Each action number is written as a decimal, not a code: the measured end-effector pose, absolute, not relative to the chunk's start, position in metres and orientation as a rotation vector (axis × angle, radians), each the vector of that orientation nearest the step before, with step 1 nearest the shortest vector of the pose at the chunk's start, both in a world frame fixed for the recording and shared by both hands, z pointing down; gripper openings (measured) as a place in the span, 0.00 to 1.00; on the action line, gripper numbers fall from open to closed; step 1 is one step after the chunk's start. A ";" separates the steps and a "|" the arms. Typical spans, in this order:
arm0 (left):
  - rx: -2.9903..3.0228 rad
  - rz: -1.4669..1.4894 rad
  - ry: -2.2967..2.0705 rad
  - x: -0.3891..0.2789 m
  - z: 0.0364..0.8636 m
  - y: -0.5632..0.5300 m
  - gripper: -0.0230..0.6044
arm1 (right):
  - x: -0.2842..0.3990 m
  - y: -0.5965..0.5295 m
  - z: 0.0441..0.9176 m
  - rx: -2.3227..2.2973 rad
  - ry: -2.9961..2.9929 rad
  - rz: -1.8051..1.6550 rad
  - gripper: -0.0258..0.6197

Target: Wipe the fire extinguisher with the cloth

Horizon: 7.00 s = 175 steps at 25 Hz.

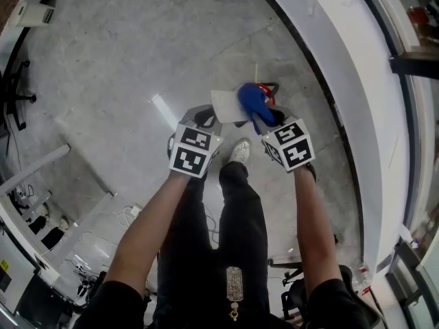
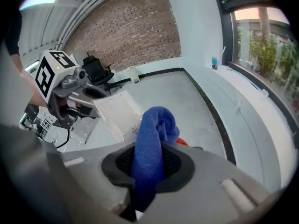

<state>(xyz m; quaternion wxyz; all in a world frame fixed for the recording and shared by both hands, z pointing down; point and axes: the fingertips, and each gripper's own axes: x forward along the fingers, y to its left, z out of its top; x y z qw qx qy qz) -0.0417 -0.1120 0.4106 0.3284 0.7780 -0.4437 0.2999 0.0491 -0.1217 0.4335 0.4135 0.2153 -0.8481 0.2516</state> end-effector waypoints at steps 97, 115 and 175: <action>2.127 0.898 -1.008 0.068 0.421 -0.132 0.05 | 0.202 -0.096 0.480 0.789 -1.988 0.993 0.13; 2.063 0.895 -0.995 0.027 0.438 -0.097 0.05 | 0.112 -0.146 0.511 0.602 -2.159 0.777 0.13; 2.251 0.992 -0.152 0.008 0.484 -0.105 0.14 | -0.021 -0.024 0.501 1.042 -1.955 1.098 0.18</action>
